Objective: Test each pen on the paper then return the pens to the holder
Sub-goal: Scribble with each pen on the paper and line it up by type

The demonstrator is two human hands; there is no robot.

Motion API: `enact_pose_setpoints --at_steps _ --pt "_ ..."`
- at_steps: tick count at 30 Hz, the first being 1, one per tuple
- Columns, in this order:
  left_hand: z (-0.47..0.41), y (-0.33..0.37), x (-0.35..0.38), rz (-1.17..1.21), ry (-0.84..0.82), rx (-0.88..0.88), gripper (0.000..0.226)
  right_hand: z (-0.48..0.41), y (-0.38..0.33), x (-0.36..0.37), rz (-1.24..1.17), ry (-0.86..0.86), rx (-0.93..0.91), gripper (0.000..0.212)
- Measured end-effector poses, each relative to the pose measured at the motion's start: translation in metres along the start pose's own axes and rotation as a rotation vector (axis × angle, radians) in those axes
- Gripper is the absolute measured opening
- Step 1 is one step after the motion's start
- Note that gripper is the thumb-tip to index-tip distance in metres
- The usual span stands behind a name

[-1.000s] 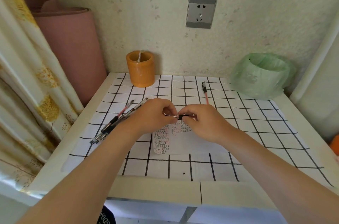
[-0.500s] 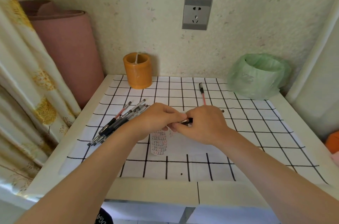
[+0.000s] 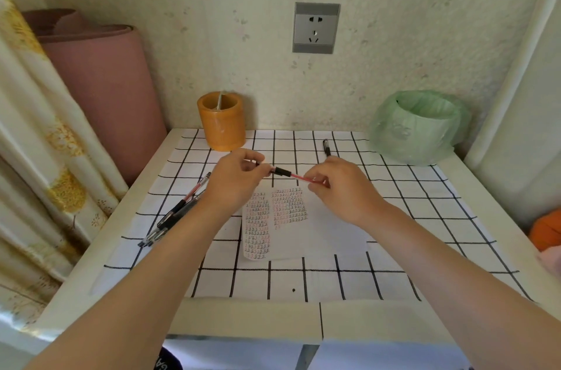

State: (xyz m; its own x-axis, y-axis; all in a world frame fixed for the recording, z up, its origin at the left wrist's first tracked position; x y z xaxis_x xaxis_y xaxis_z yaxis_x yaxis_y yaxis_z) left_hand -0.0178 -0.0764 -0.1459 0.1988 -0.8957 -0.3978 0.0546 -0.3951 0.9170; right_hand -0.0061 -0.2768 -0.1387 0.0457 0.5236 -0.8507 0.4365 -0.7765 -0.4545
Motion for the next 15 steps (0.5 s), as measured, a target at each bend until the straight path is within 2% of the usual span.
enact_pose_setpoints --at_steps 2,5,10,15 --pt "-0.001 0.001 0.006 -0.108 -0.005 0.044 0.029 -0.002 0.018 -0.013 0.098 0.075 0.086 0.015" --pt "0.0 -0.001 0.019 -0.303 -0.075 0.11 0.043 -0.008 0.061 -0.026 0.061 0.154 0.268 0.015" --pt "0.009 -0.004 0.06 -0.665 -0.349 0.274 0.043 -0.019 0.117 -0.026 -0.001 0.197 0.466 0.039" --pt "0.016 -0.009 0.077 -0.772 -0.449 0.334 0.061 -0.027 0.122 -0.015 0.036 0.141 0.487 0.02"
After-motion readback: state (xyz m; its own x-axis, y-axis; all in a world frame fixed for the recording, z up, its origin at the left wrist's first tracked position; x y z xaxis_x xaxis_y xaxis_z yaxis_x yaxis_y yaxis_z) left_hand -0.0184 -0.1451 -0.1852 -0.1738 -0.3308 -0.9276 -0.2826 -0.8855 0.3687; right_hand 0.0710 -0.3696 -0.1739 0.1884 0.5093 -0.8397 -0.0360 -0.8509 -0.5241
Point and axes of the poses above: each hand's wrist, its own z-axis away from the middle knuckle, its own x-axis out of the palm, y = z × x, the point moved 10 cm from there along -z, towards the middle knuckle, and after that the axes turned 1 degree about -z, right-handed, at the moved point
